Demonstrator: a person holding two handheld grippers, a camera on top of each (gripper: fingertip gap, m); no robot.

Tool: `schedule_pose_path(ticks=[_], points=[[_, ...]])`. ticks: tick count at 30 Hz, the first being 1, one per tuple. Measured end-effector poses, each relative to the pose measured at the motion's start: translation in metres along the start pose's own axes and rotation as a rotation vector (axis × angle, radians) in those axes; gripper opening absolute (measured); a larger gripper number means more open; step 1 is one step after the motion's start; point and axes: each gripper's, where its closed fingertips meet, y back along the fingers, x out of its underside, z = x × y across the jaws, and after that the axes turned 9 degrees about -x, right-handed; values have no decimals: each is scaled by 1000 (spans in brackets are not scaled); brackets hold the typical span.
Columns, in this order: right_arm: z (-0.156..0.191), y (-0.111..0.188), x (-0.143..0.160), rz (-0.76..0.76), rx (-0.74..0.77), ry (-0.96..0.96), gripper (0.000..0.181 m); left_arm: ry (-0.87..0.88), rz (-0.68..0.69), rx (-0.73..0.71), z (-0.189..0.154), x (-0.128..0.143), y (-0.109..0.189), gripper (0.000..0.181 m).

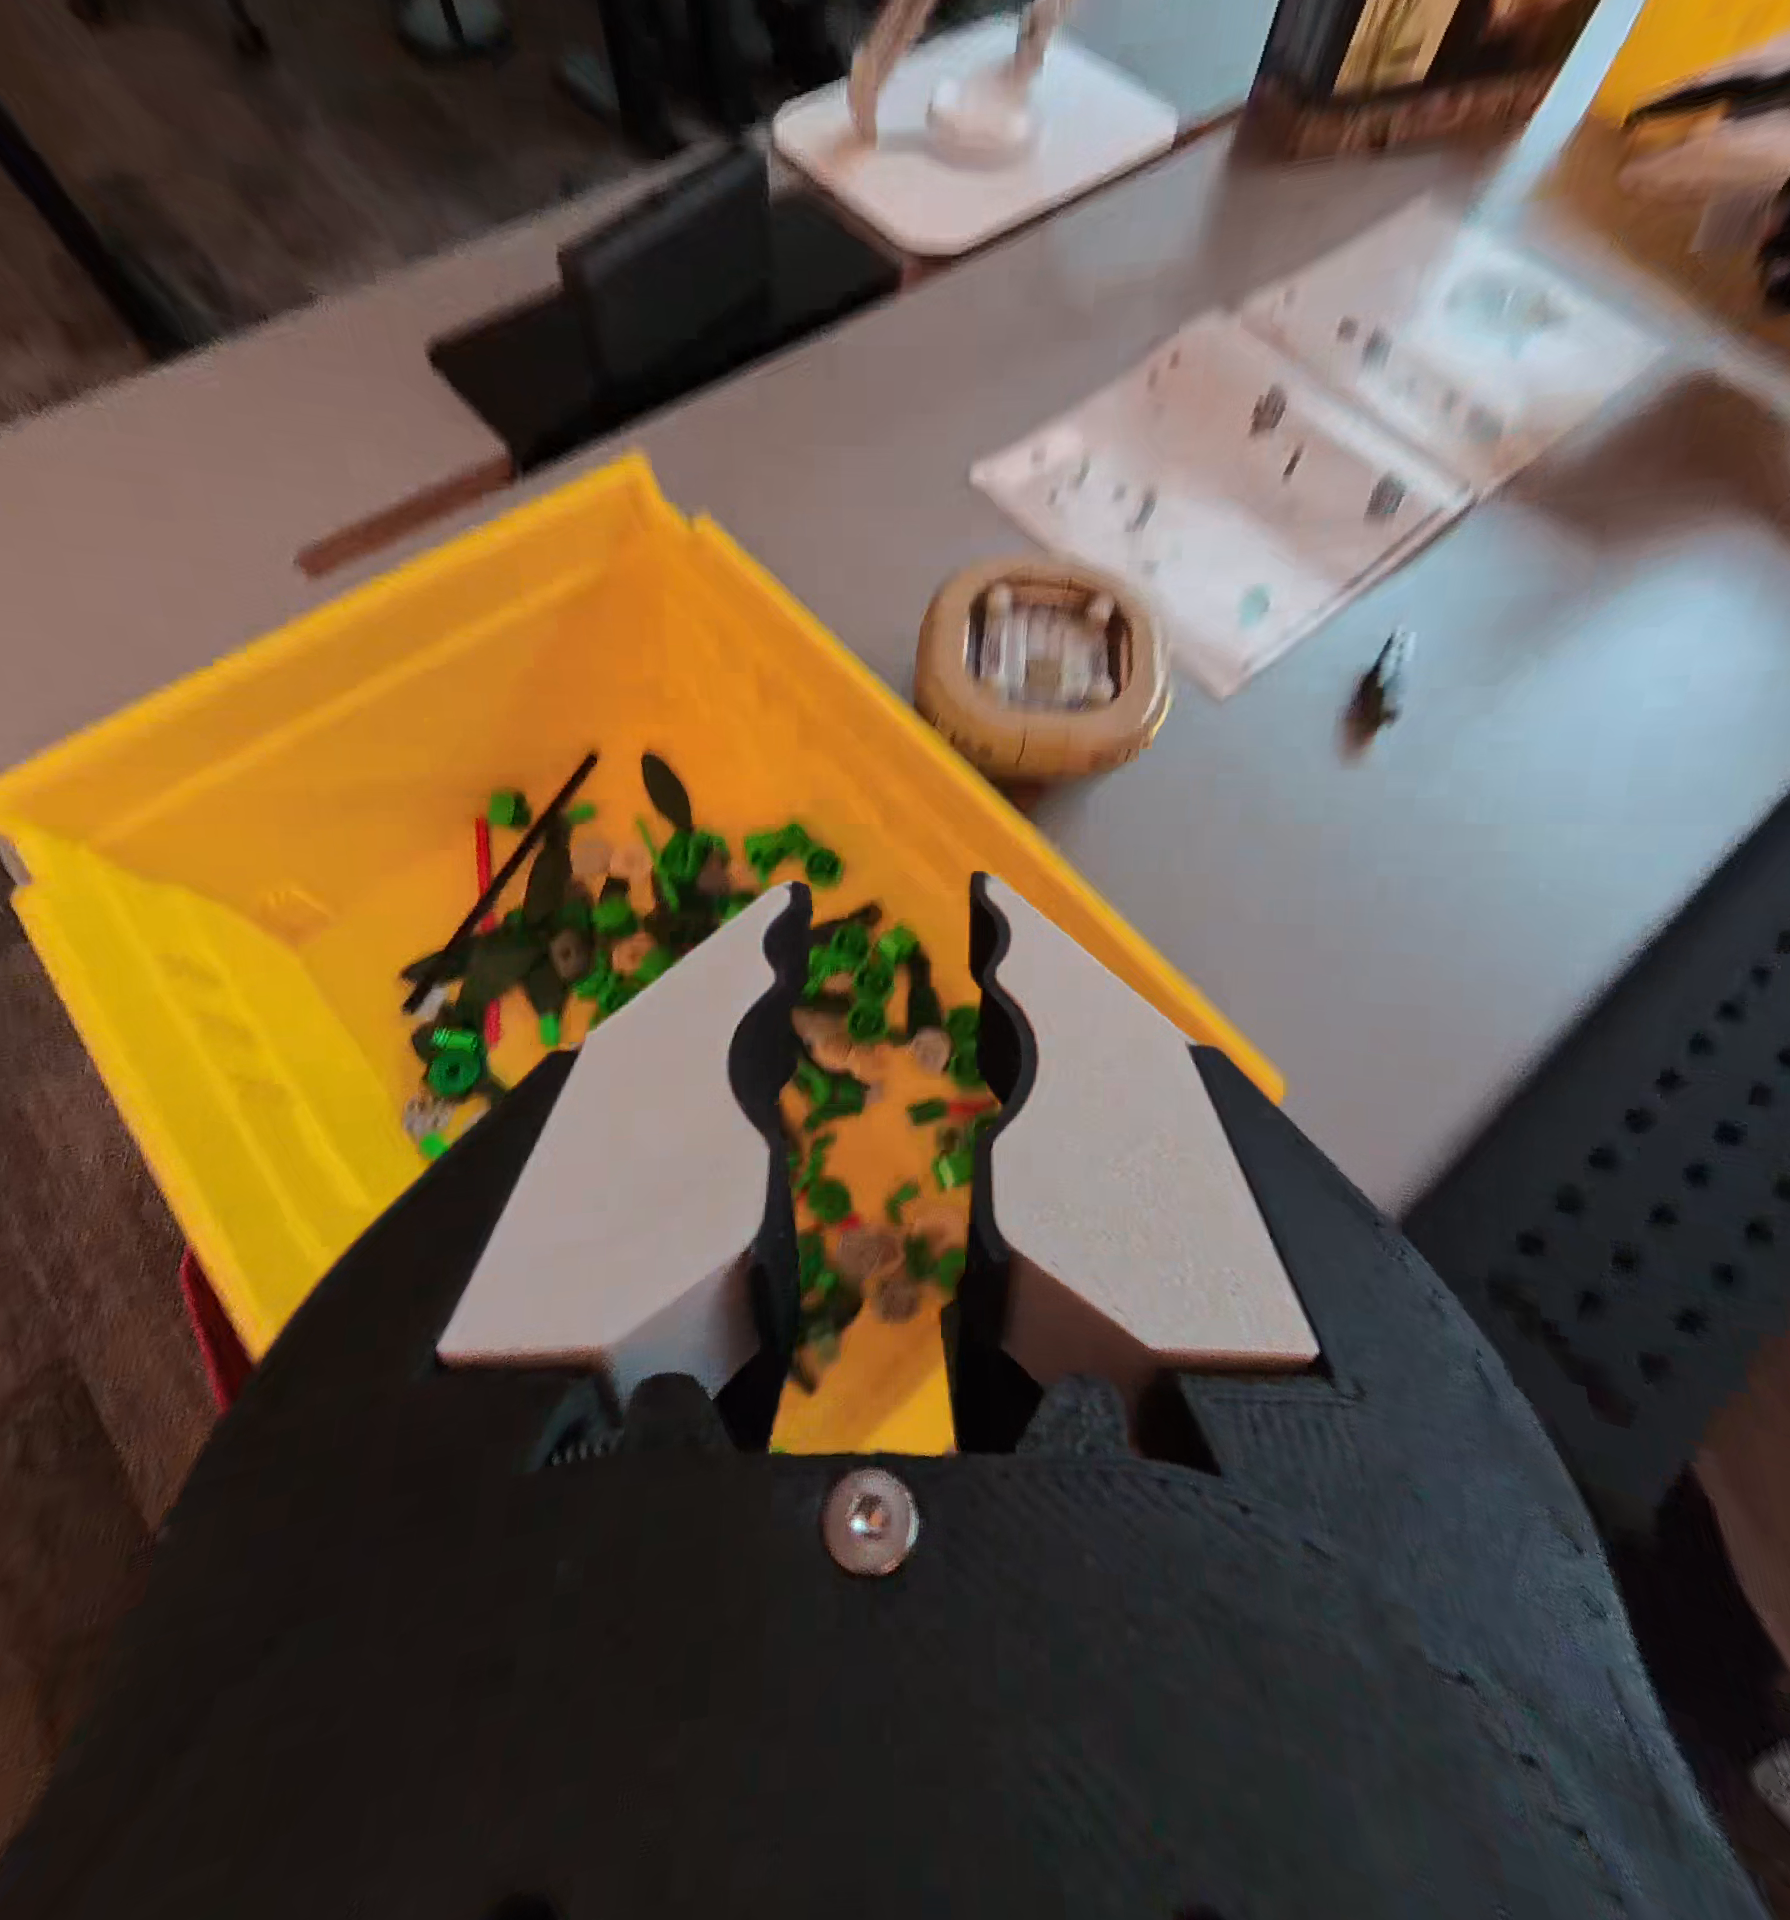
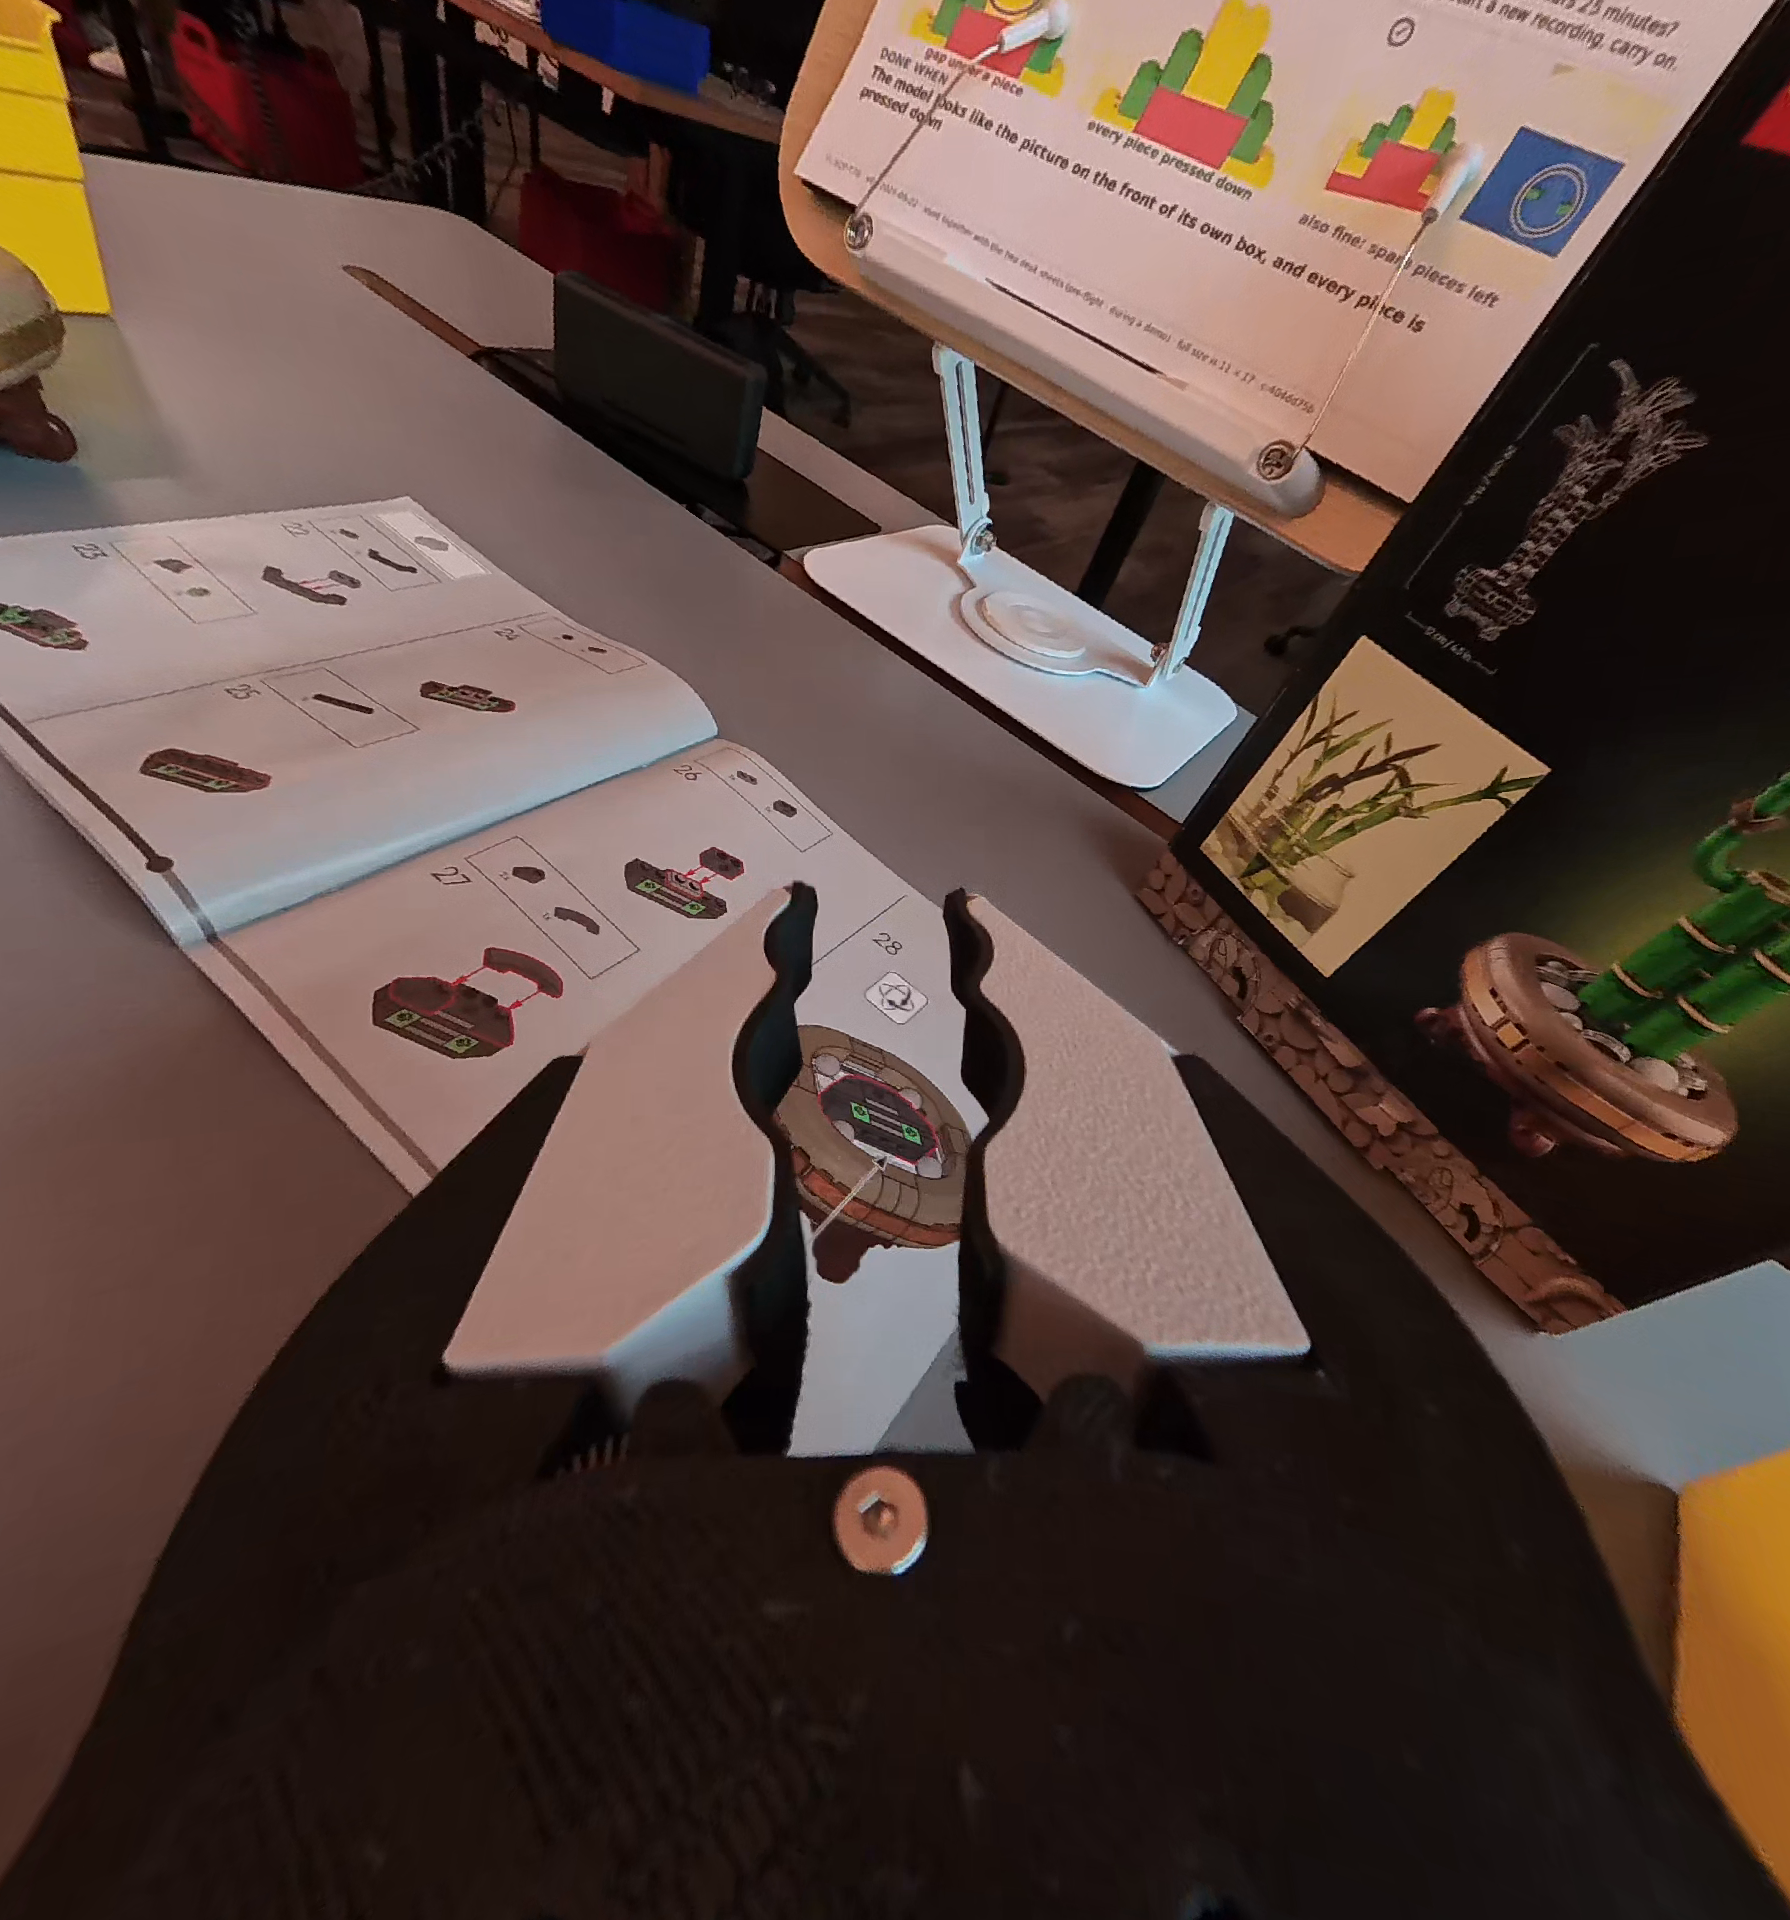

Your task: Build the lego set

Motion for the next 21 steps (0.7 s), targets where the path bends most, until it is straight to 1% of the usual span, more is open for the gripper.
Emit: schedule_pose_path(ticks=[3, 6, 9, 14, 17, 19, 21], points=[[1, -3, 1, 0, -3, -11, 24, -42, 100, -70, 22, 29, 3, 30], [-1, -5, 2, 2, 21, 3, 24, -70, 150, -119, 38, 40, 8, 31], [-1, -6, 3, 0, 31, -9, 23, -144, 207, -143, 46, 46, 10, 33], [-6, -3, 3, -16, 78, -29, 22, -276, 282, -142, 48, 54, 1, 36], [-12, 2, 3, -33, 115, -37, 22, -367, 340, -131, 44, 66, -9, 39], [-16, 4, 5, -33, 136, -37, 22, -444, 374, -154, 46, 75, -16, 39], [-19, 7, 7, -34, 157, -39, 22, -493, 405, -133, 42, 83, -22, 38]])
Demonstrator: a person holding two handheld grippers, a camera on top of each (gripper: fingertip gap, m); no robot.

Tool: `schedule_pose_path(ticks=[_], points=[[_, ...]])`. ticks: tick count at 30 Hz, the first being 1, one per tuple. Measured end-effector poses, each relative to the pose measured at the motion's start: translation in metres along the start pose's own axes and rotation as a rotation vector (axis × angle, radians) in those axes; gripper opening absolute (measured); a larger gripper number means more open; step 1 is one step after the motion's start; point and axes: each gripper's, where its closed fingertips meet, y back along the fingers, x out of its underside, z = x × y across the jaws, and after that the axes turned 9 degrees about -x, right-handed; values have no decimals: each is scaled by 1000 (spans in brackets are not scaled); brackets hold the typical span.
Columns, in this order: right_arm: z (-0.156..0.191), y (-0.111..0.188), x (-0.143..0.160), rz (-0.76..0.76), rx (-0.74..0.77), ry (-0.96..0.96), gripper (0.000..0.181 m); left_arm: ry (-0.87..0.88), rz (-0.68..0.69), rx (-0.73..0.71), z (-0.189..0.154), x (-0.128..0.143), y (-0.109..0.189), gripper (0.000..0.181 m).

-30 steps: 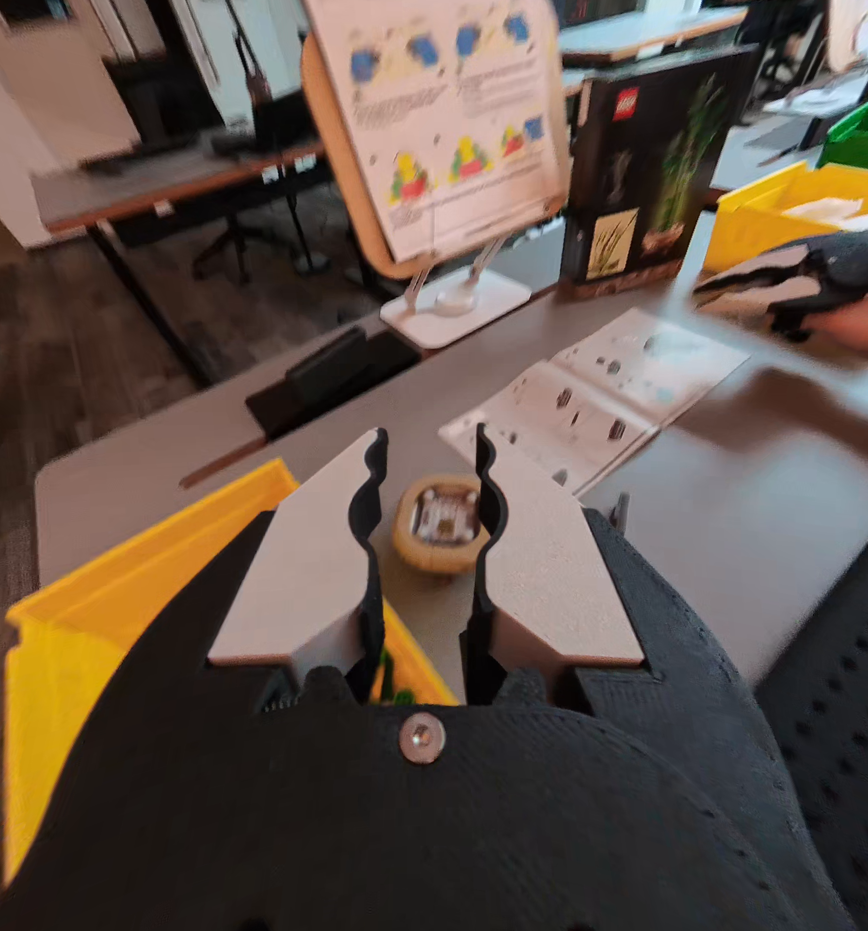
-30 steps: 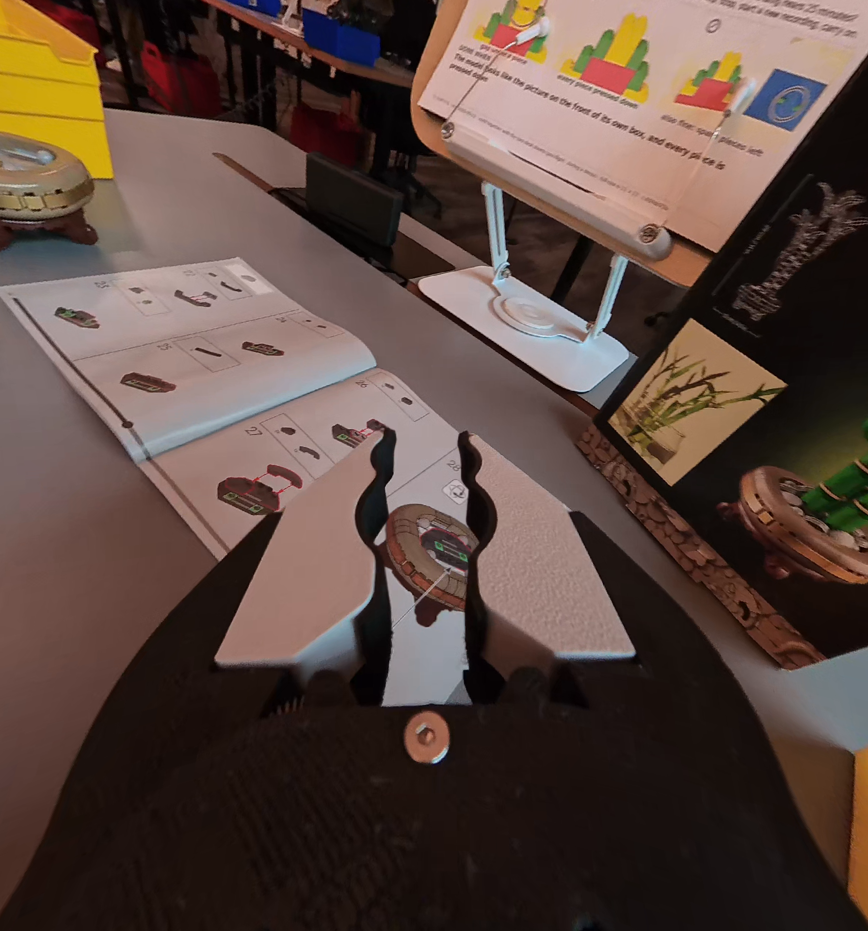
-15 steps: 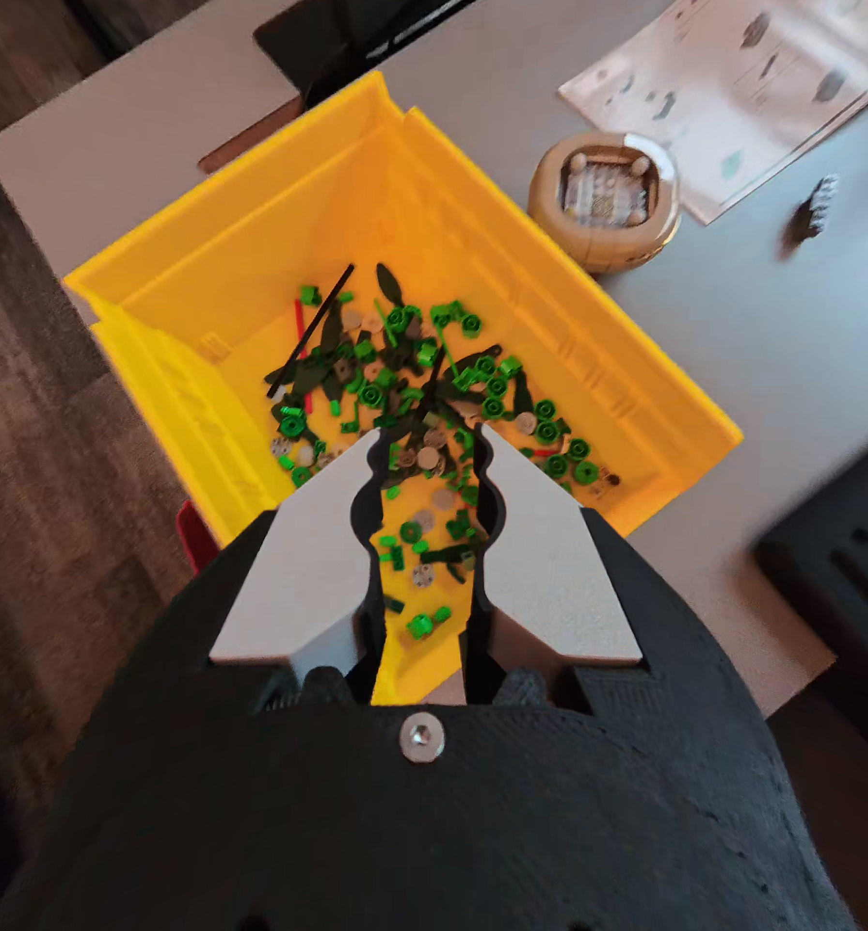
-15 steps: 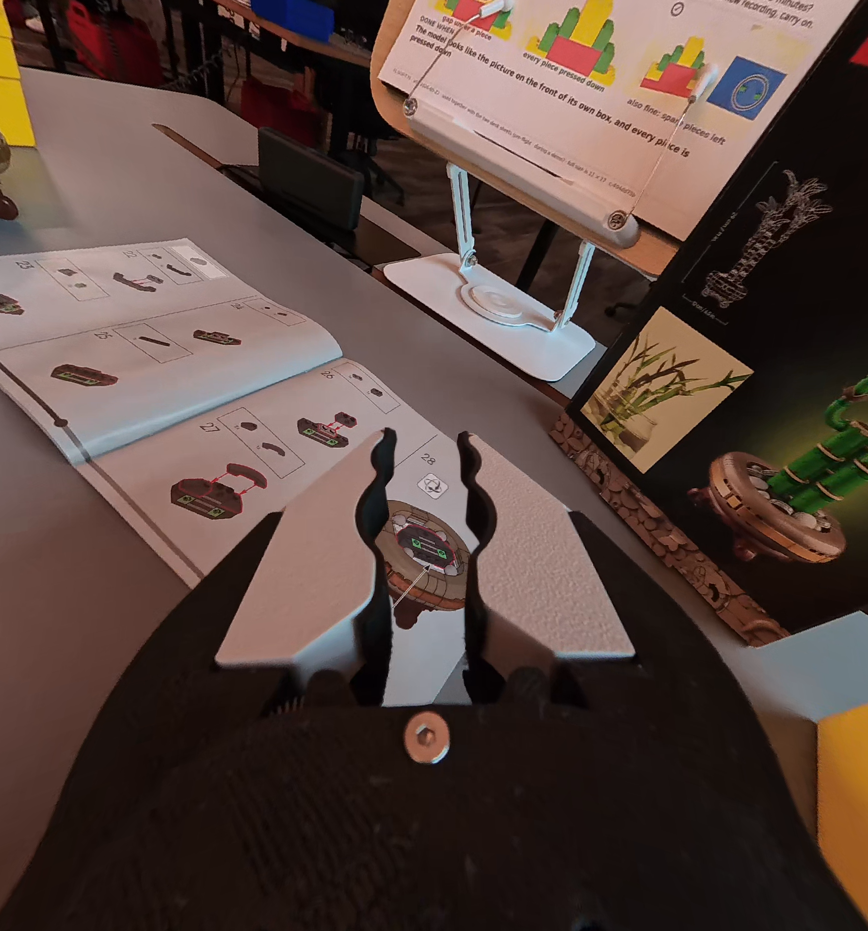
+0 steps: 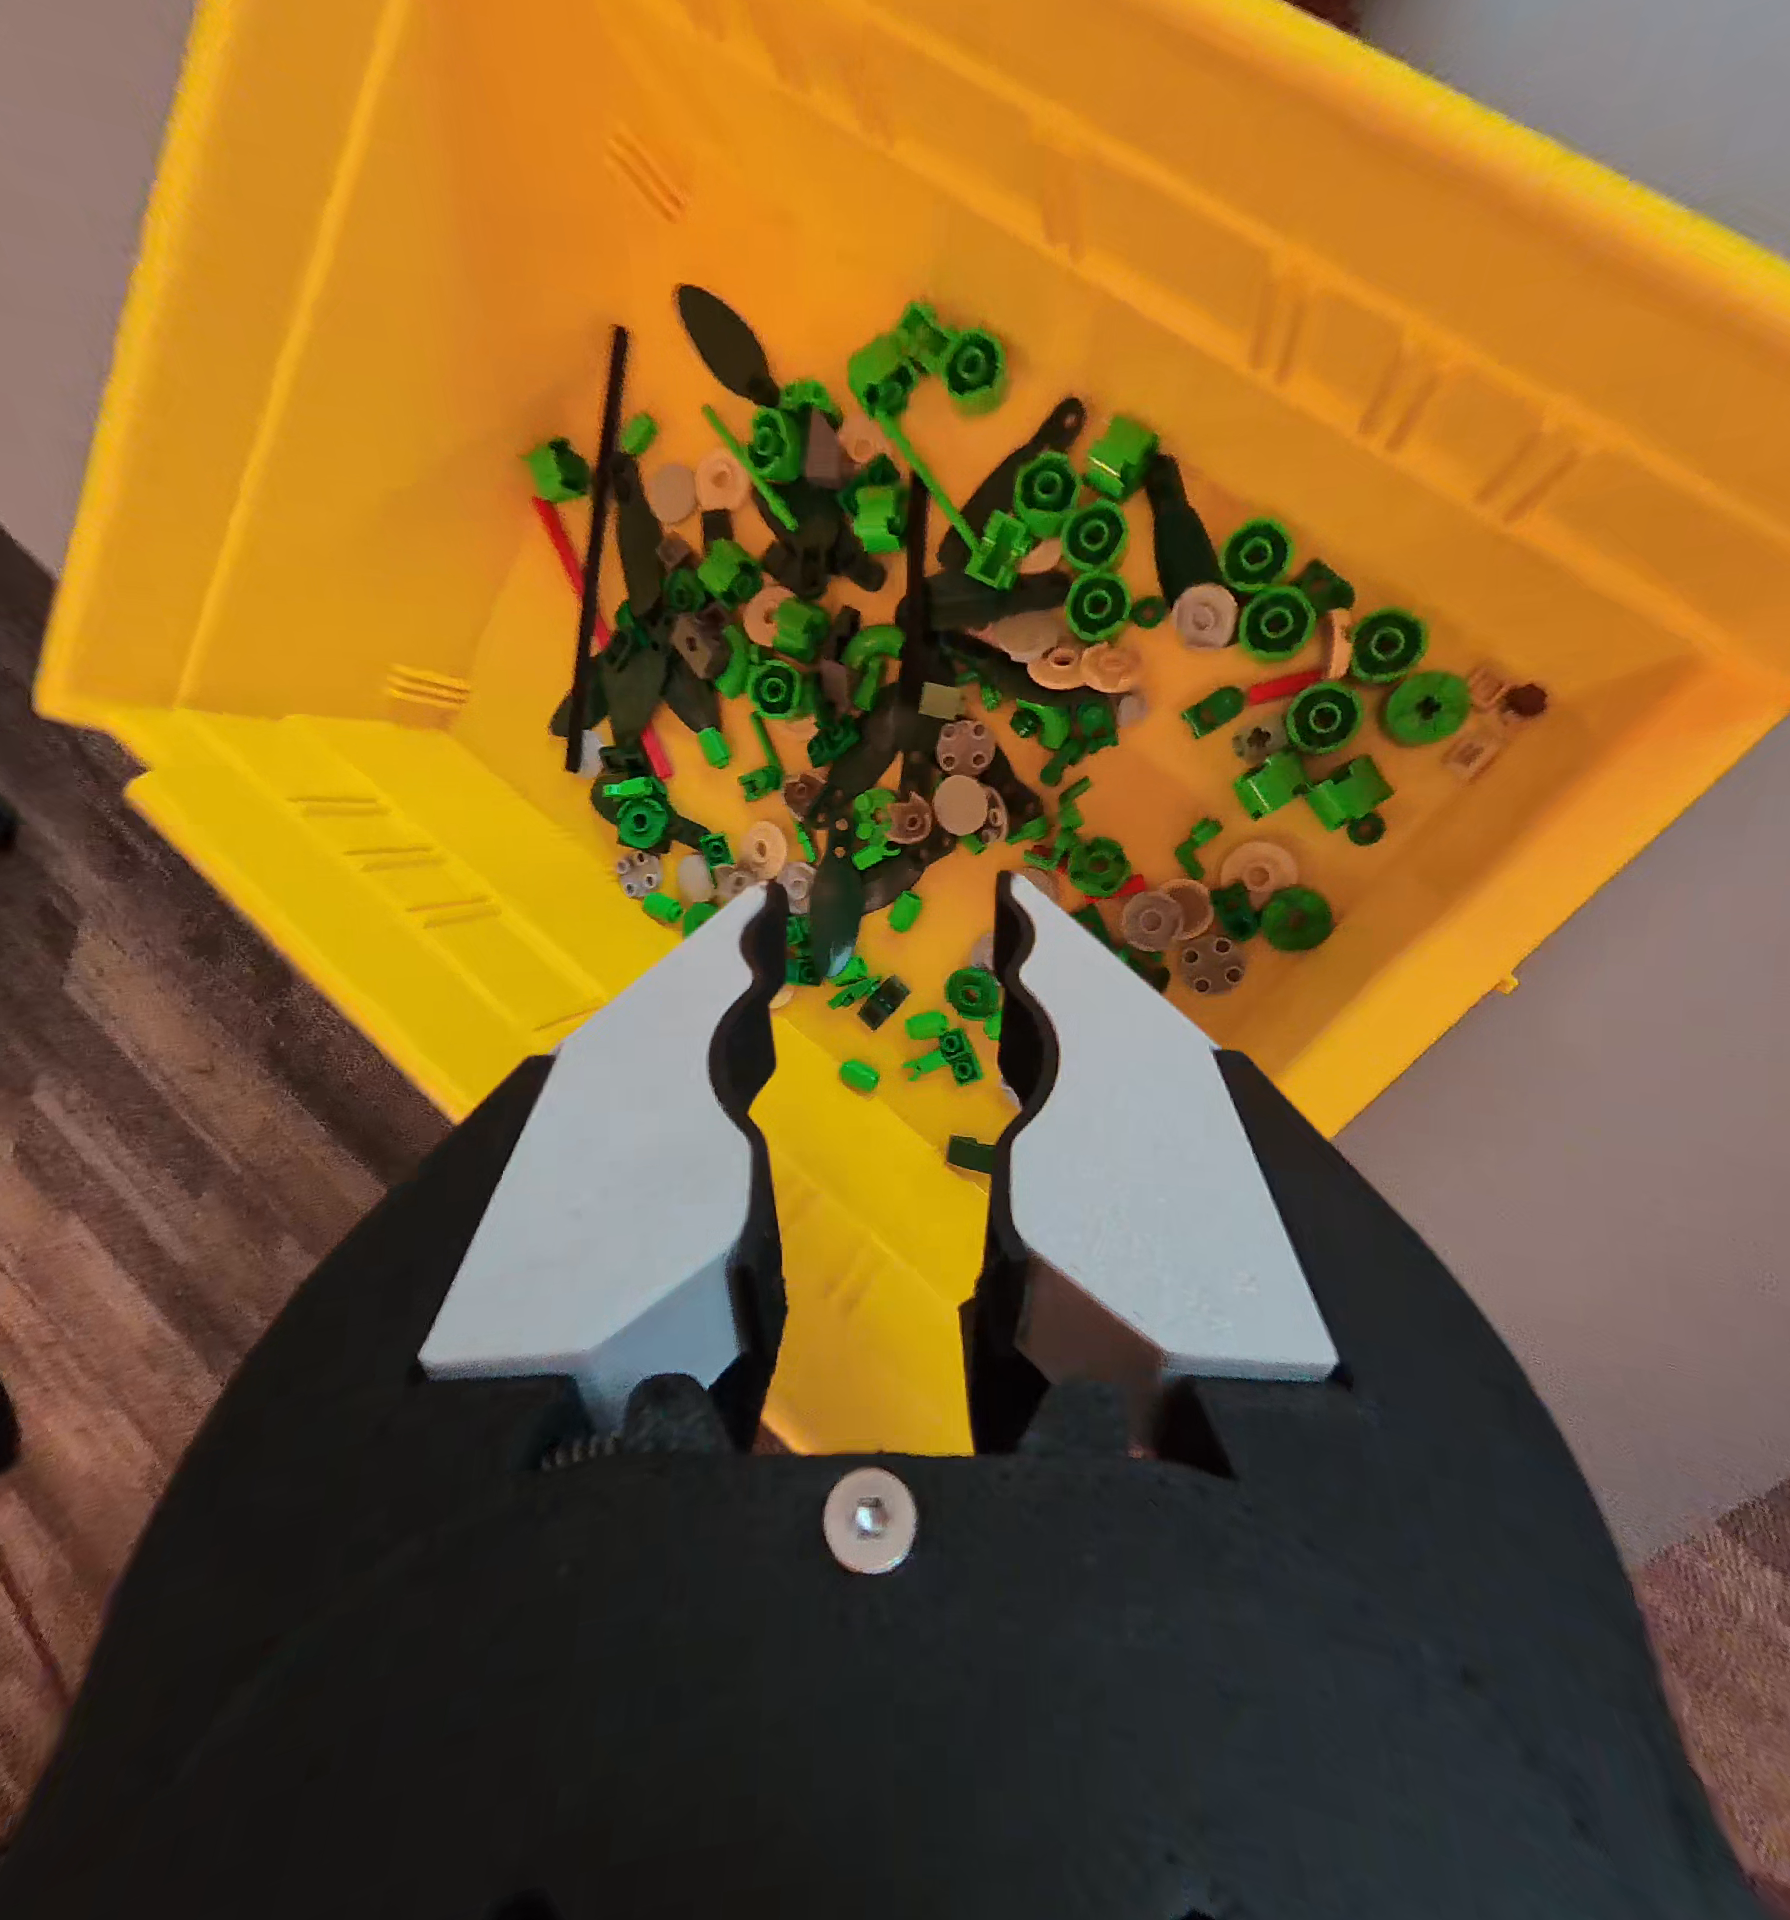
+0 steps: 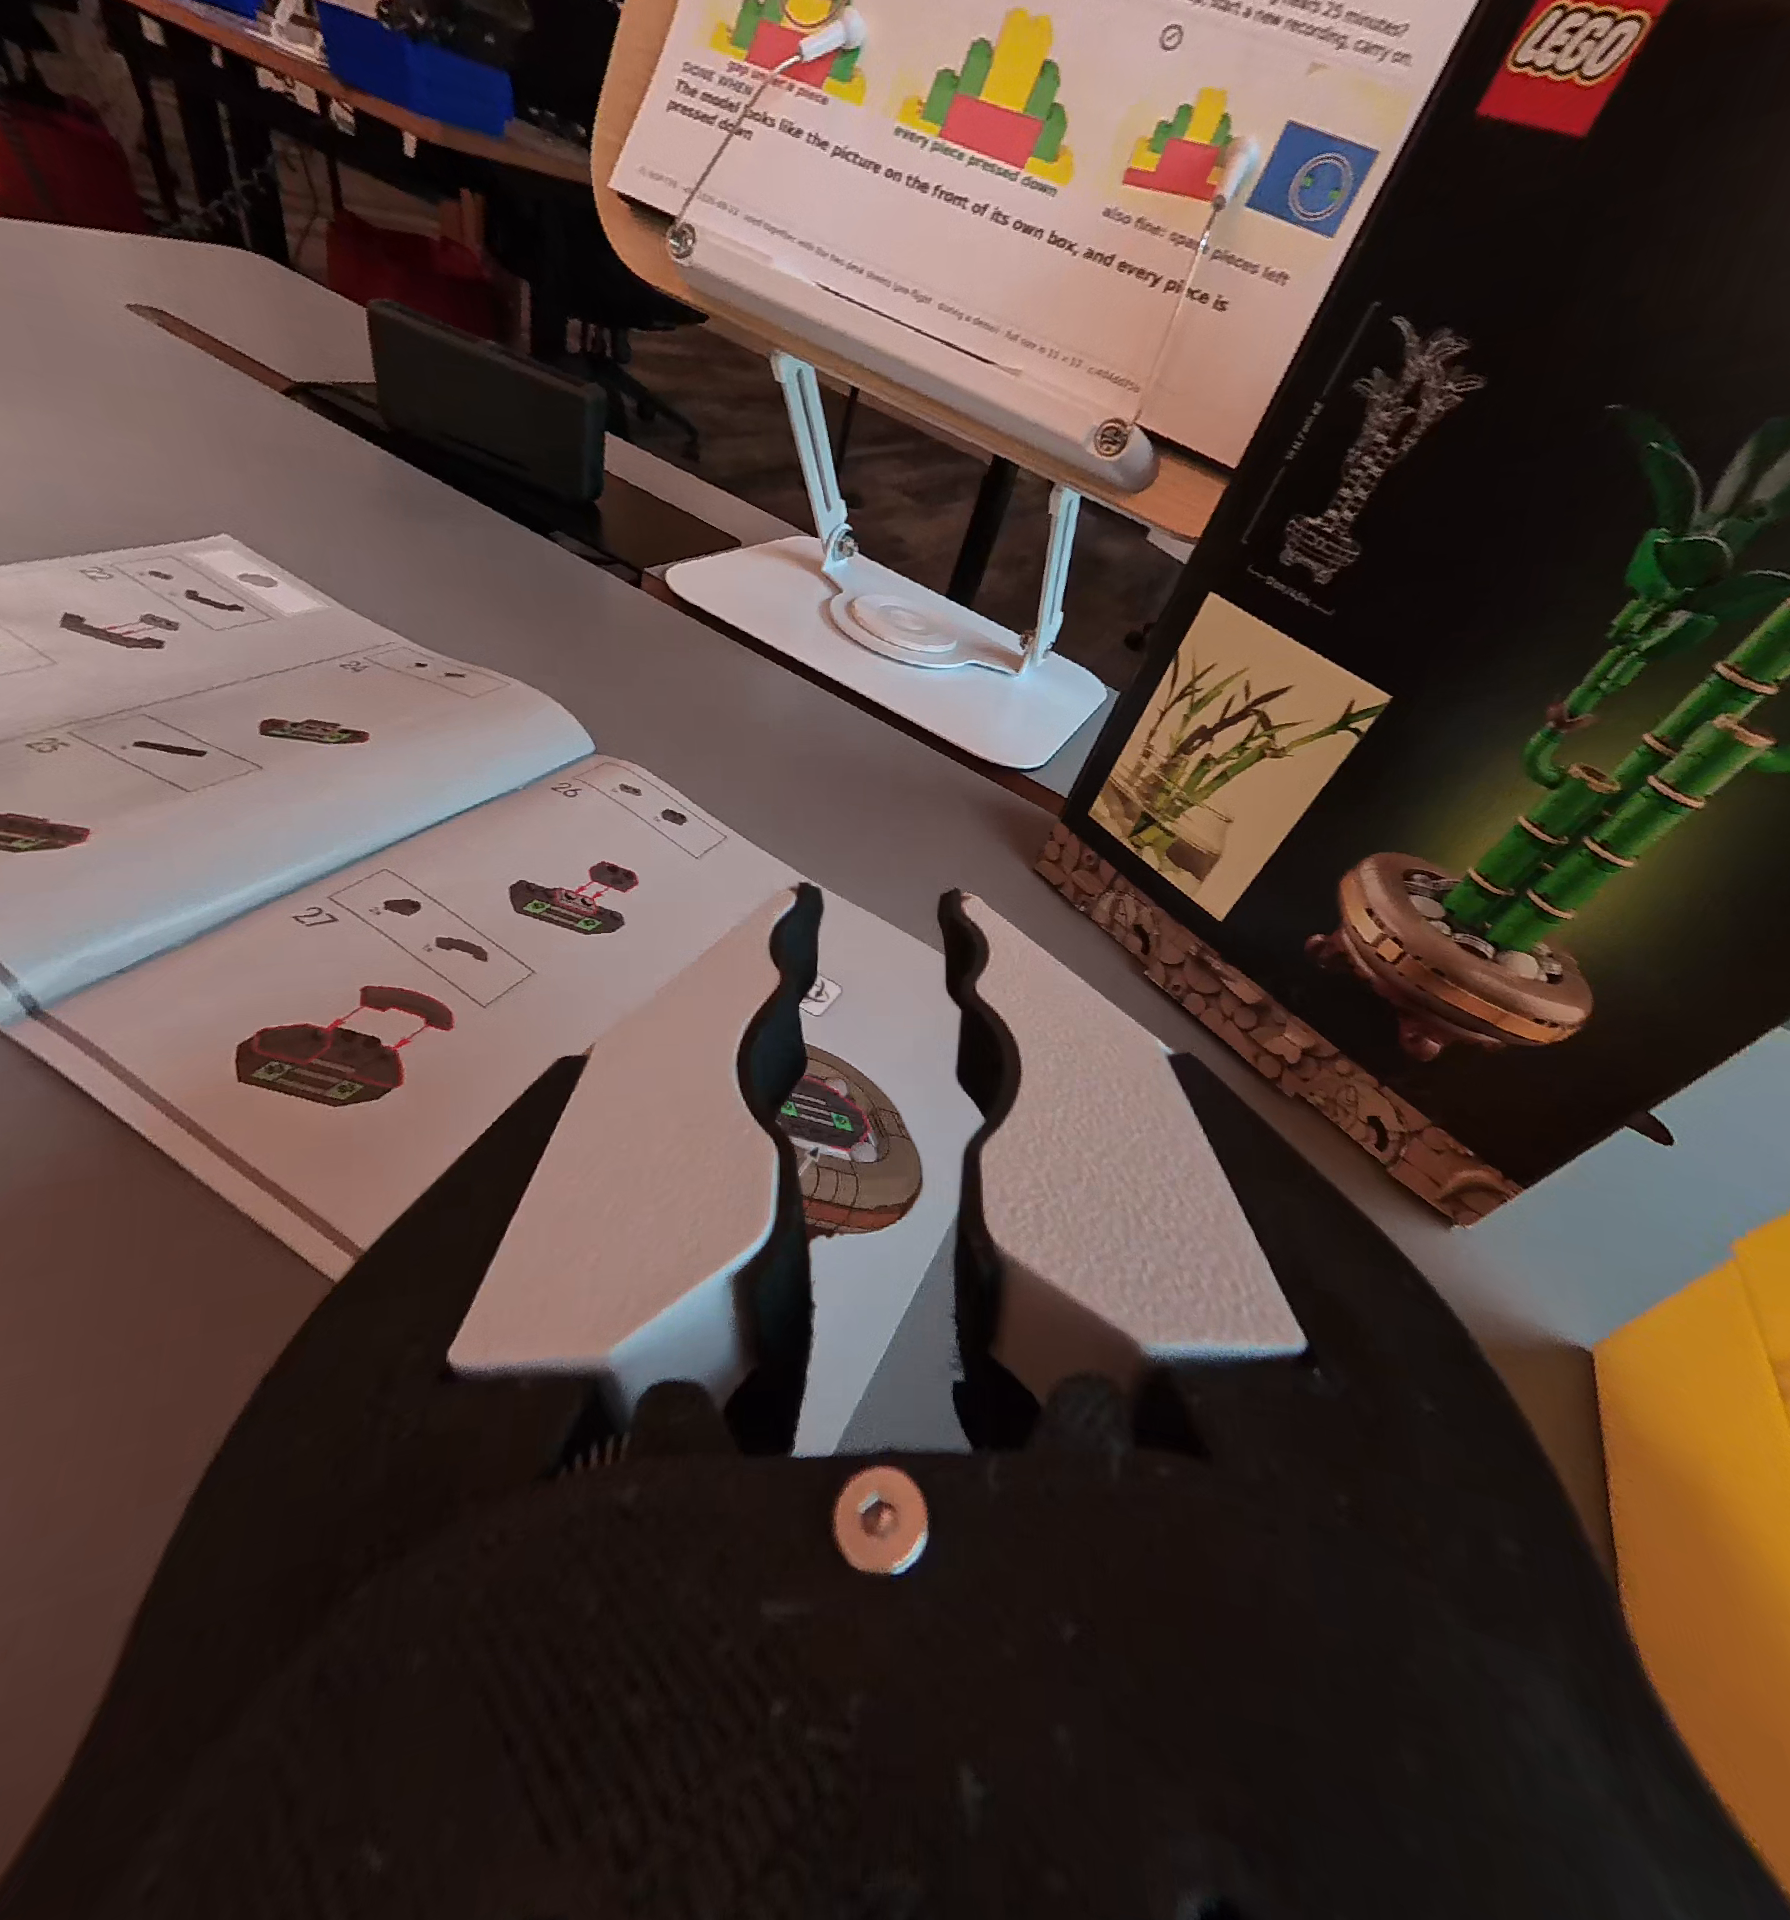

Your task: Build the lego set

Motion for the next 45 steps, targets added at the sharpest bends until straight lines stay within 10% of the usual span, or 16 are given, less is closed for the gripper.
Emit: schedule_pose_path(ticks=[15, 45], points=[[-1, -1, 8, 34, 3, 6, 22, 74, 1, 283, -71, -15, -42, 8], [4, -1, 6, 37, -29, 15, 21, 191, -159, 191, -58, -30, -51, 9]])
